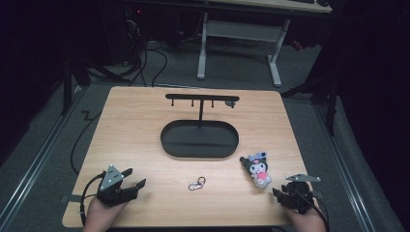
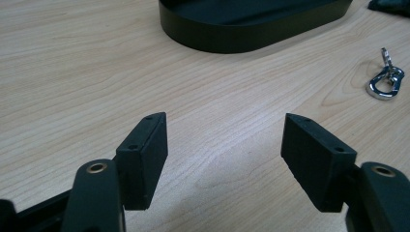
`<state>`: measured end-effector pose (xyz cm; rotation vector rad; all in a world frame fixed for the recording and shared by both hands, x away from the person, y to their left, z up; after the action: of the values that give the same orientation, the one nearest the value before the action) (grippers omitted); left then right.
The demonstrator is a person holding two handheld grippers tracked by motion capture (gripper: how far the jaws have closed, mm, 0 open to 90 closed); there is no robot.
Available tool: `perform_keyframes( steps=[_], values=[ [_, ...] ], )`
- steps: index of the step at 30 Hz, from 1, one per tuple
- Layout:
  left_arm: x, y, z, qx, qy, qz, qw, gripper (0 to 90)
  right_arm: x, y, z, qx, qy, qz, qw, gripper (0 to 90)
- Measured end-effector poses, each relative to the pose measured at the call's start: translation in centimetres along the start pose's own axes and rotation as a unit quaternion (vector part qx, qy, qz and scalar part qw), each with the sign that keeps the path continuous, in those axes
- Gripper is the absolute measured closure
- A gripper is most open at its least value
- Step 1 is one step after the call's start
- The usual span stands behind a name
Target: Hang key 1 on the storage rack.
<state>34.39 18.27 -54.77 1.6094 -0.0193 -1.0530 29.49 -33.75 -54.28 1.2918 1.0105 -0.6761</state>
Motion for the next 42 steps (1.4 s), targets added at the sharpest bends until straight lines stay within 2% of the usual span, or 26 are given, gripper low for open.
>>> perform_keyframes(
  steps=[3, 8, 10, 16, 18, 22, 24, 28, 30, 35, 38, 42],
  values=[
    [0.1, 0.0, 0.1, 0.001, -0.003, 0.000, 1.0000, 34.1, -0.3, 0.3, -0.2, -0.007, 0.002, -0.019, 0.9998, 54.3],
    [0.0, 0.1, 0.2, 0.003, -0.007, 0.001, 1.0000, 34.0, -0.4, 1.0, -0.7, -0.032, -0.002, -0.053, 0.9981, 49.6],
    [0.1, 0.0, 0.2, 0.001, -0.007, 0.000, 1.0000, 34.0, -0.4, 1.2, -0.9, -0.039, -0.002, -0.073, 0.9966, 46.8],
    [0.2, -0.2, 0.2, 0.001, -0.007, -0.003, 1.0000, 34.0, -0.2, 2.0, -1.9, -0.063, 0.017, -0.109, 0.9919, 38.5],
    [0.3, -0.2, 0.3, 0.001, -0.008, -0.004, 1.0000, 34.1, -0.2, 2.3, -2.1, -0.060, 0.023, -0.126, 0.9900, 33.1],
    [0.2, -0.2, 0.3, 0.006, -0.011, -0.004, 0.9999, 34.2, -0.4, 3.0, -2.7, -0.053, 0.038, -0.151, 0.9864, 28.2],
    [0.2, -0.2, 0.4, 0.005, -0.012, -0.002, 0.9999, 34.2, -0.5, 3.5, -3.0, -0.057, 0.036, -0.162, 0.9845, 26.4],
    [0.1, -0.2, 0.3, 0.004, -0.013, -0.001, 0.9999, 34.2, -0.5, 4.6, -3.6, -0.066, 0.027, -0.170, 0.9829, 21.5],
    [0.2, -0.3, 0.3, 0.005, -0.014, -0.001, 0.9999, 34.2, -0.4, 5.1, -3.9, -0.062, 0.032, -0.179, 0.9814, 20.8],
    [0.2, -0.3, 0.3, 0.009, -0.014, -0.002, 0.9999, 34.2, 0.4, 6.7, -4.1, -0.062, 0.025, -0.191, 0.9793, 20.7],
    [0.2, -0.3, 0.4, 0.012, -0.018, -0.004, 0.9998, 34.2, 1.1, 7.4, -3.9, -0.049, 0.020, -0.197, 0.9789, 21.9],
    [0.2, -0.4, 0.5, 0.014, -0.019, -0.004, 0.9997, 34.1, 2.2, 7.8, -4.0, -0.029, 0.027, -0.202, 0.9786, 23.4]
  ],
)
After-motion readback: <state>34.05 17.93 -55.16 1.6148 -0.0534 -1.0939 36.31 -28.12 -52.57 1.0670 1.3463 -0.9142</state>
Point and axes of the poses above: each handheld gripper's, and its own axes: x roughly forward along the jaws, y roughly out of its top, z roughly to its right, the point moved 5 cm from there along x, roughly forward along the jaws, and after that the axes turned 6 degrees about -z, right-handed, at the moved point
